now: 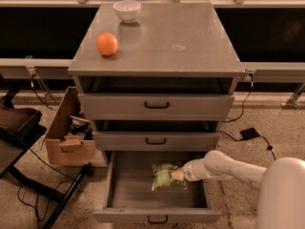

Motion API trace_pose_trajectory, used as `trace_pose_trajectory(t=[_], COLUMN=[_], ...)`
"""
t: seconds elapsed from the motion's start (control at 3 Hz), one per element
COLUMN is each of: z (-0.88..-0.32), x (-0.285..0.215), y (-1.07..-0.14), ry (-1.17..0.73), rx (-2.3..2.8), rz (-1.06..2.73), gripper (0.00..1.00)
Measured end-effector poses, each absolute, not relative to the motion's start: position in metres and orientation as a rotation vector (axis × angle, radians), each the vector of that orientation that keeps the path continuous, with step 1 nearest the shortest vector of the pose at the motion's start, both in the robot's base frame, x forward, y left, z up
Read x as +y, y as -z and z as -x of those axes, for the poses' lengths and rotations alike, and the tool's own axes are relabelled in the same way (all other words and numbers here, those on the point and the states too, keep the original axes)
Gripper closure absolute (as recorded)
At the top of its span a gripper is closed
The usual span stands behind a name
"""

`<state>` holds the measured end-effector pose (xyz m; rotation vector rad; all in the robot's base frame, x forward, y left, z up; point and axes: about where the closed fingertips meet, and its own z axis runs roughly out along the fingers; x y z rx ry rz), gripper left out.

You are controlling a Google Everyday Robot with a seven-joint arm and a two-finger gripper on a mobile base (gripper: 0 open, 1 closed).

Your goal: Place green jalapeno chip bag into bottom drawer

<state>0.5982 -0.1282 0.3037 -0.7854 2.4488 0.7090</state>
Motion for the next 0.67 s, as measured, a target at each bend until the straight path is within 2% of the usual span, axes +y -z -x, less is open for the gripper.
trace_pose_trajectory(t=[0.33,0.67], z=[-0.603,-0.6029], x=[-0.121,-0.121], y=[-0.2916,-0.2916], ry=[-0.721,-0.721], rx=[2.454,2.454], rz=[0.788,0.788], gripper=[0.84,0.62])
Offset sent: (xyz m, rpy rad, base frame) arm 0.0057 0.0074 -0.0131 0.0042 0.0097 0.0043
